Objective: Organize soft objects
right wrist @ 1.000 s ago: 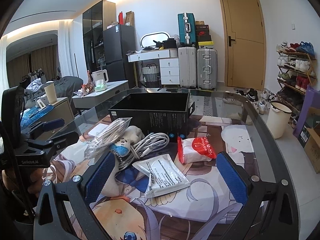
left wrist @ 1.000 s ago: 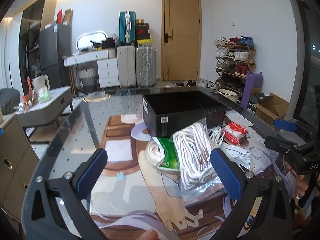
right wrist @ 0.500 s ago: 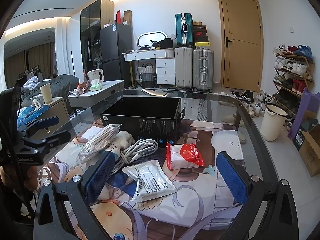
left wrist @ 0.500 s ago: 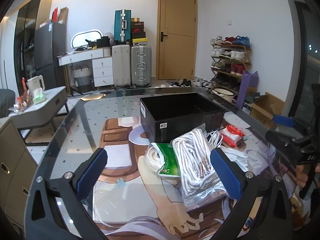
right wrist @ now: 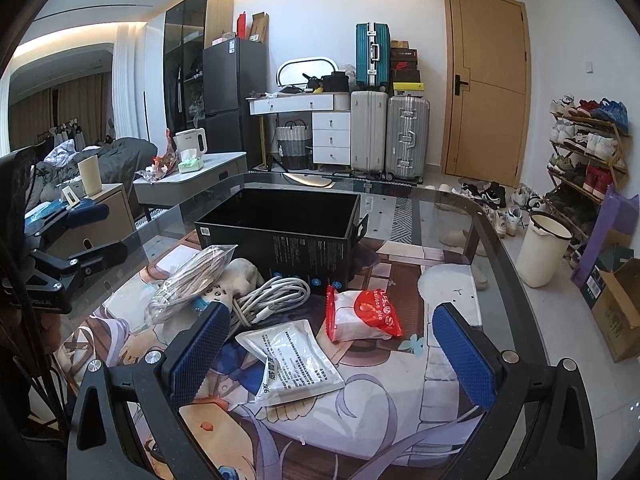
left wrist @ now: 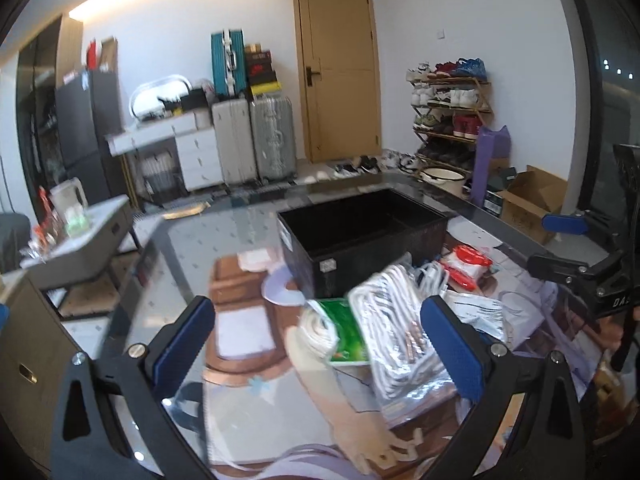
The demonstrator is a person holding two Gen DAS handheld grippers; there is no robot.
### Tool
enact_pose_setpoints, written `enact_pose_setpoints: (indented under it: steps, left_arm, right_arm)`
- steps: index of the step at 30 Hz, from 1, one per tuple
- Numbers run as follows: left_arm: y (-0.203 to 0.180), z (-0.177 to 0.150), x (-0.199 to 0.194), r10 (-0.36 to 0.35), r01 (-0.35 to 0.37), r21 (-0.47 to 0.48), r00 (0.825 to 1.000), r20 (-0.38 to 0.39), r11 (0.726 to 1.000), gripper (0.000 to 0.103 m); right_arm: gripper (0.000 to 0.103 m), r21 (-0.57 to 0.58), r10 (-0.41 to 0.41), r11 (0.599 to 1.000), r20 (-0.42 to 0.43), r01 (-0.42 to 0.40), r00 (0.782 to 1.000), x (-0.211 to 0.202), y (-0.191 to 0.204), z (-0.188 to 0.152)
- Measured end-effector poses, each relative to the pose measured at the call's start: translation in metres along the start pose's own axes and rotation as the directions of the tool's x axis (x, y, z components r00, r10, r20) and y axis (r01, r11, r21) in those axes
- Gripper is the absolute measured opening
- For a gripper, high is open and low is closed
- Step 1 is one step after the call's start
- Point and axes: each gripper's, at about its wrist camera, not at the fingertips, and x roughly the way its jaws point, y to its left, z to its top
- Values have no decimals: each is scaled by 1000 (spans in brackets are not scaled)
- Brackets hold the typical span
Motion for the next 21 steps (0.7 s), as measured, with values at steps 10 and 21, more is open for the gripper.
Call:
enact_pose_setpoints:
  steps: [10, 21]
  left_arm:
    - [-14, -9, 23, -70, 63, -71, 994, -89, 995, 103]
    - [-26, -7, 33, -121, 110, -91, 985, -126, 990, 103]
  right_arm:
    - [103, 21, 51, 999, -59, -50, 997, 15, -5, 1]
    - [103, 34, 33, 999, -114, -29, 993, 33, -15, 0]
